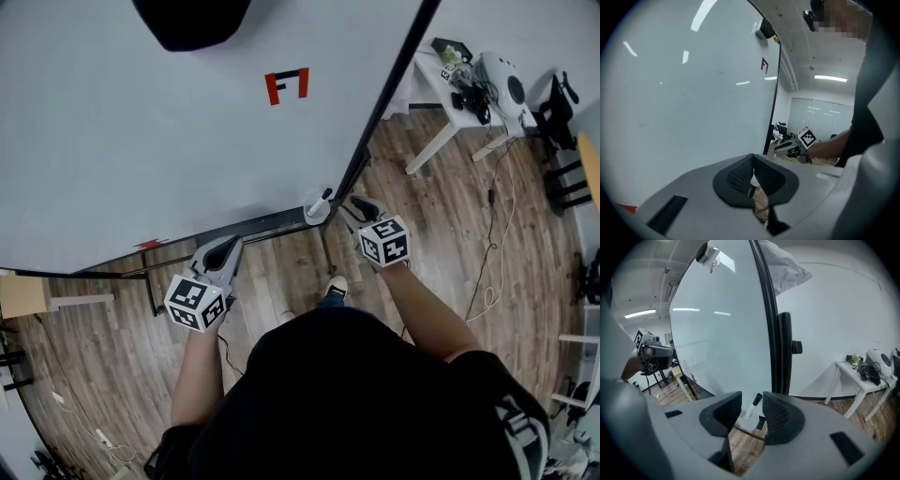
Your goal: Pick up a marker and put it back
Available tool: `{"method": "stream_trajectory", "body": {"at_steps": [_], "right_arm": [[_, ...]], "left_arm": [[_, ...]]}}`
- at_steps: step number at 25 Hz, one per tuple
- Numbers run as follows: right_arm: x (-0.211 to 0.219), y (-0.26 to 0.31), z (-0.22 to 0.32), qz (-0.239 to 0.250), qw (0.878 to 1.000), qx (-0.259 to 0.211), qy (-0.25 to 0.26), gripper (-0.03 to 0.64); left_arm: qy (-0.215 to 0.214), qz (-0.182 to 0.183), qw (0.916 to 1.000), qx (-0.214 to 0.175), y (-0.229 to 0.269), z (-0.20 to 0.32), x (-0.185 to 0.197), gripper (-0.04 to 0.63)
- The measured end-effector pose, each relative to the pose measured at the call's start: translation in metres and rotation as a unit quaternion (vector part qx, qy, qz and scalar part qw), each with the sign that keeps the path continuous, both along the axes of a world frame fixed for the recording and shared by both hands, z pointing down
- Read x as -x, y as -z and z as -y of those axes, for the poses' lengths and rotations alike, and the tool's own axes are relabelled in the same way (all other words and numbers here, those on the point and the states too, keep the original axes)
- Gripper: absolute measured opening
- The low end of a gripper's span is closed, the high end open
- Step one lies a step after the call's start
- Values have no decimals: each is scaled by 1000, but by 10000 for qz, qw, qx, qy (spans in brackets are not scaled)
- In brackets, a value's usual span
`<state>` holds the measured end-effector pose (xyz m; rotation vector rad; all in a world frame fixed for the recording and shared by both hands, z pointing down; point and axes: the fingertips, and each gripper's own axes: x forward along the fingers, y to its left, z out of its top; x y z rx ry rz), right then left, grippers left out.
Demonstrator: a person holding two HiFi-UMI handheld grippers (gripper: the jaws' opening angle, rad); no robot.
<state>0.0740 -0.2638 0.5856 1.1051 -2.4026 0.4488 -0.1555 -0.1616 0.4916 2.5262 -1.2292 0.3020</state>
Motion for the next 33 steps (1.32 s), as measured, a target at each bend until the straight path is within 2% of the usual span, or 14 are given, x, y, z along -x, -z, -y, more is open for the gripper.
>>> {"method": "stream_trajectory", "body": {"at_steps": [15,33], "right_arm": [[-7,34,-56,69,9998,-169,-54,102],[6,41,-87,154,9998,-146,-30,26]], "left_arm": [[-336,8,9992,-217,17,-18,-9,11],[-338,13,9990,-279,23,-40,7,11]]}}
